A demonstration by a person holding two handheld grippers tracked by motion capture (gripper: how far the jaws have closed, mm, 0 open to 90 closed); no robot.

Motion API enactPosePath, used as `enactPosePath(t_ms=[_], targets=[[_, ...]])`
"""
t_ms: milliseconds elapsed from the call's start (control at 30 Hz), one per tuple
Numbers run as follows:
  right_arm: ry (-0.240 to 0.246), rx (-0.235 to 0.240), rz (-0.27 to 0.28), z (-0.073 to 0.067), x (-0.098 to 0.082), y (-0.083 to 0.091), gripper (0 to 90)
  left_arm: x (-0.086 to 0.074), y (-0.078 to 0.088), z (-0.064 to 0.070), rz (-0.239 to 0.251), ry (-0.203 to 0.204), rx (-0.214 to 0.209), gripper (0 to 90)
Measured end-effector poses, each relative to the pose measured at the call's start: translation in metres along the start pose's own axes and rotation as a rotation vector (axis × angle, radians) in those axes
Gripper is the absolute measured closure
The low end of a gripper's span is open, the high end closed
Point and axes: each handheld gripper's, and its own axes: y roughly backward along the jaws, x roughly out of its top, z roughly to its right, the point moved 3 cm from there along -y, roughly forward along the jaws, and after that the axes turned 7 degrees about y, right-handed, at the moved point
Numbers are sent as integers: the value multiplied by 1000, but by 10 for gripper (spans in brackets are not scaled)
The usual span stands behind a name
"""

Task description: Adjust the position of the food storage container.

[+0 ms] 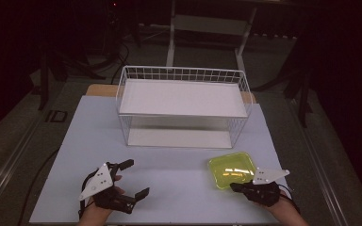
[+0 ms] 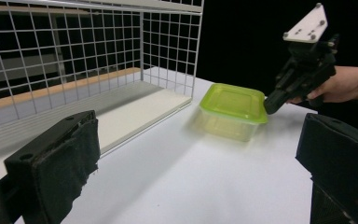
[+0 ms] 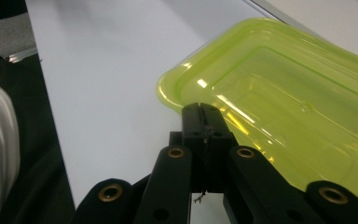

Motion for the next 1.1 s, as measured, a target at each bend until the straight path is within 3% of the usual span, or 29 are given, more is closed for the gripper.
enactPosePath(t_ms=[400, 467, 600, 800, 867, 933, 1100], targets=[[1, -18, -7, 8, 11, -16, 900, -1, -1, 0, -6, 0, -7, 0], [-16, -9, -1, 9, 12, -18, 900, -1, 0, 0, -8, -3, -6, 0], [-13, -18, 20, 9, 15, -13, 900, -1, 0, 0, -8, 0, -6, 1], [-25, -119, 39, 25, 12, 16, 900, -1, 0, 0, -9, -1, -3, 1], [-54, -159, 44, 35, 7, 27, 900, -1, -1, 0, -9, 1, -2, 1], [-82, -229, 33, 49, -2, 42, 900, -1, -1, -1, -10, 2, -3, 1], [-129, -310, 14, 67, -20, 55, 900, -2, -2, 0, -14, 3, -2, 1]])
